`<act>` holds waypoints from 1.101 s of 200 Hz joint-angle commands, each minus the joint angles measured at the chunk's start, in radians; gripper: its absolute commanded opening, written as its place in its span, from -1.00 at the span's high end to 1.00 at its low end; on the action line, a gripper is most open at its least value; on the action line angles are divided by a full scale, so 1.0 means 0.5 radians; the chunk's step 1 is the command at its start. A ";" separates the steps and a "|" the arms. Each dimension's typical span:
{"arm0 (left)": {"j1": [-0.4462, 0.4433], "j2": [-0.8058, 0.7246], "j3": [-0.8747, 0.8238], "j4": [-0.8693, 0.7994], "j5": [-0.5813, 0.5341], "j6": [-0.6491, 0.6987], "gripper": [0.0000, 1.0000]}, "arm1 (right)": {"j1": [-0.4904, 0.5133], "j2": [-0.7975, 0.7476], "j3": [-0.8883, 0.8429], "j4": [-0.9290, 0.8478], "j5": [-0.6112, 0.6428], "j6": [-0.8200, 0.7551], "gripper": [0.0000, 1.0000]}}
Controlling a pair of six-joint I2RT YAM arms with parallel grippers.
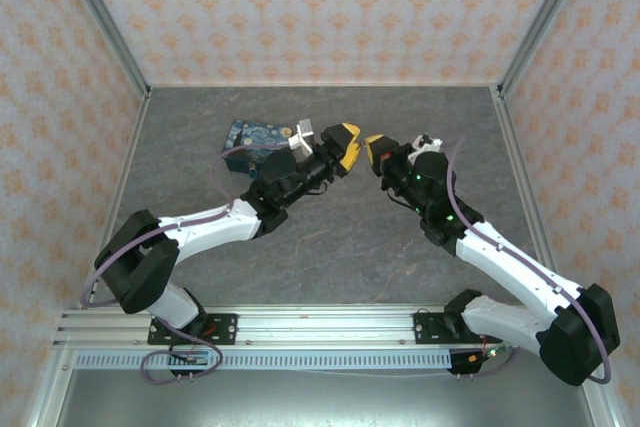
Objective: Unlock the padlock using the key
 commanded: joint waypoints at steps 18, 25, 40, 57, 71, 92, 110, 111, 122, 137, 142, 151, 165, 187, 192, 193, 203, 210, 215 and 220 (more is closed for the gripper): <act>-0.011 -0.023 0.037 0.017 0.014 -0.016 -0.22 | 0.010 -0.030 -0.019 -0.087 0.037 -0.035 1.00; -0.011 -0.021 0.040 0.014 0.014 -0.016 -0.19 | 0.011 -0.030 -0.019 -0.087 0.036 -0.035 1.00; -0.011 -0.017 0.041 0.004 0.014 -0.016 -0.10 | 0.008 -0.029 -0.019 -0.087 0.036 -0.035 1.00; -0.011 -0.014 0.048 -0.014 0.015 -0.013 0.00 | 0.011 -0.027 -0.019 -0.090 0.031 -0.035 1.00; -0.011 -0.013 0.046 -0.026 0.019 -0.013 0.07 | 0.010 -0.029 -0.019 -0.092 0.028 -0.034 1.00; -0.011 -0.016 0.054 -0.040 0.018 -0.007 0.19 | 0.011 -0.028 -0.017 -0.096 0.028 -0.035 1.00; -0.010 -0.020 0.058 -0.066 0.014 0.002 0.30 | 0.009 -0.030 -0.019 -0.096 0.028 -0.036 1.00; -0.010 -0.020 0.058 -0.068 0.014 0.002 0.31 | 0.010 -0.032 -0.017 -0.096 0.028 -0.035 1.00; -0.010 -0.019 0.057 -0.080 0.015 0.005 0.39 | 0.011 -0.030 -0.017 -0.096 0.028 -0.035 1.00; -0.010 -0.026 0.058 -0.100 0.013 0.017 0.51 | 0.010 -0.030 -0.022 -0.096 0.028 -0.035 1.00; -0.011 -0.026 0.059 -0.106 0.011 0.020 0.56 | 0.010 -0.034 -0.024 -0.096 0.028 -0.035 1.00; -0.010 -0.029 0.059 -0.117 0.006 0.026 0.64 | 0.009 -0.036 -0.027 -0.096 0.027 -0.035 1.00; -0.011 -0.037 0.059 -0.152 0.005 0.043 0.76 | 0.011 -0.046 -0.036 -0.096 0.027 -0.035 1.00; -0.008 -0.056 0.065 -0.225 -0.002 0.103 1.00 | 0.009 -0.071 -0.062 -0.098 0.022 -0.072 0.99; -0.007 -0.063 0.066 -0.242 0.002 0.124 1.00 | 0.011 -0.082 -0.068 -0.109 0.021 -0.090 0.95; -0.007 -0.064 0.067 -0.248 0.002 0.129 1.00 | 0.009 -0.085 -0.071 -0.112 0.022 -0.094 0.94; -0.002 -0.087 0.070 -0.305 0.010 0.184 1.00 | 0.007 -0.120 -0.096 -0.129 0.024 -0.148 0.80; 0.007 -0.108 0.070 -0.352 0.023 0.238 1.00 | 0.006 -0.152 -0.117 -0.136 0.017 -0.216 0.68; 0.015 -0.126 0.071 -0.388 0.035 0.280 1.00 | -0.001 -0.178 -0.129 -0.153 0.014 -0.269 0.60; 0.025 -0.147 0.074 -0.428 0.054 0.331 1.00 | -0.012 -0.208 -0.143 -0.175 0.005 -0.331 0.52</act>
